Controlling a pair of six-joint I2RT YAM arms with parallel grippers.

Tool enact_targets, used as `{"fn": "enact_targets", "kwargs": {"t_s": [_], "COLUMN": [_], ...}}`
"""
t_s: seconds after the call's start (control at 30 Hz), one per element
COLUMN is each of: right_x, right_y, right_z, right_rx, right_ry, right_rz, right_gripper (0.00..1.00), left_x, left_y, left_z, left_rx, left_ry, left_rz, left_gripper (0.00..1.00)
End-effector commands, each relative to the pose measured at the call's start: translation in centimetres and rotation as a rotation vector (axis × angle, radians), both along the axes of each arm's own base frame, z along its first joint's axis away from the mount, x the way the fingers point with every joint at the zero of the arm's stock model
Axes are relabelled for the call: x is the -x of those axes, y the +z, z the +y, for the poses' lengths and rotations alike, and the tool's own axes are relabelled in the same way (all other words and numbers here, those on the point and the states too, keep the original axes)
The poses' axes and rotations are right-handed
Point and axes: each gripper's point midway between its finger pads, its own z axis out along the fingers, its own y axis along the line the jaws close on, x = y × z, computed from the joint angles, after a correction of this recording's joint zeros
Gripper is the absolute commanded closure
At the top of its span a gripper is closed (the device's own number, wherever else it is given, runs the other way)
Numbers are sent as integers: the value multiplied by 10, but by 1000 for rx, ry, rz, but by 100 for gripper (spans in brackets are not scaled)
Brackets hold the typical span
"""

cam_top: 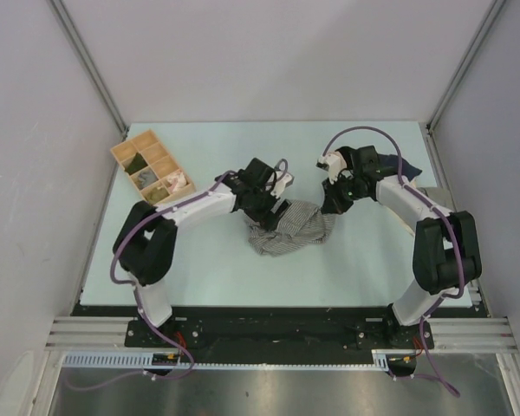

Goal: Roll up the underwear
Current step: Flatten out the underwear at the center of the board.

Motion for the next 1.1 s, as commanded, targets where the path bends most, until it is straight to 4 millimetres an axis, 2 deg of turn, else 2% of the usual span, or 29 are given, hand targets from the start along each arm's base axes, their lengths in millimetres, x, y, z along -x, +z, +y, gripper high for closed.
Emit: {"fn": "enact_targets", "kwargs": {"t_s": [0.0, 0.07, 0.1, 0.17, 0.2, 0.3, 0.33, 0.4, 0.43, 0.47, 0.53, 0.57, 0.63, 0.67, 0.7, 0.77, 0.8, 0.87, 0.97, 1.0, 1.03, 1.07], "right_x": [-1, -1, 0, 1, 2, 7, 8, 14, 18, 28, 42, 63, 84, 107, 124, 150, 162, 172, 162, 150, 133, 120], "right_y": [27, 27, 27, 27, 28, 39, 45, 68, 79, 96, 120, 138, 163, 168, 184, 197, 211, 223, 233, 230, 231, 226], "right_z": [5, 5, 6, 6, 7, 9, 11, 11, 12, 11, 10, 8, 9, 10, 8, 10, 7, 7, 3, 2, 2, 4], "right_rx": [-53, -52, -50, -43, -37, -24, -24, -38, -41, -46, -31, -31, -27, -29, -37, -45, -56, -88, -107, -93, -79, -70], "right_ry": [16, 17, 20, 23, 37, 77, 91, 115, 143, 159, 233, 268, 354, 398, 420, 472, 465, 462, 378, 345, 300, 267], "right_rz": [-63, -63, -63, -64, -74, -125, -147, -216, -258, -299, -389, -419, -503, -490, -545, -592, -642, -661, -667, -651, -662, -643], "right_gripper": [100, 100, 100, 100, 100, 100, 100, 100, 100, 100, 100, 100, 100, 100, 100, 100, 100, 100, 100, 100, 100, 100], "left_x": [3, 4, 6, -1, -6, -10, -7, 8, 19, 27, 57, 68, 95, 108, 118, 143, 151, 164, 164, 159, 149, 137], "left_y": [-24, -30, -35, -31, -17, 17, 49, 74, 102, 113, 139, 148, 154, 170, 175, 196, 205, 229, 241, 238, 221, 217], "left_z": [13, 6, 6, 7, 5, 6, 5, 4, 7, 8, 9, 10, 14, 20, 23, 27, 27, 30, 28, 26, 27, 24], "left_rx": [-163, -153, -161, -173, -150, -96, -37, 36, 95, 127, 216, 248, 293, 334, 354, 443, 483, 559, 618, 621, 588, 592], "left_ry": [-11, -25, -28, -4, 6, 36, 43, 14, 0, -16, -84, -109, -153, -166, -177, -214, -216, -242, -229, -209, -162, -139], "left_rz": [54, 90, 112, 87, 50, -23, -72, -78, -116, -125, -112, -106, -54, -76, -68, -71, -67, -110, -146, -146, -138, -146], "left_gripper": [15, 24, 42, 63, 74, 86, 88, 89, 89, 89, 89, 89, 89, 90, 89, 92, 93, 93, 93, 94, 96, 100]}}
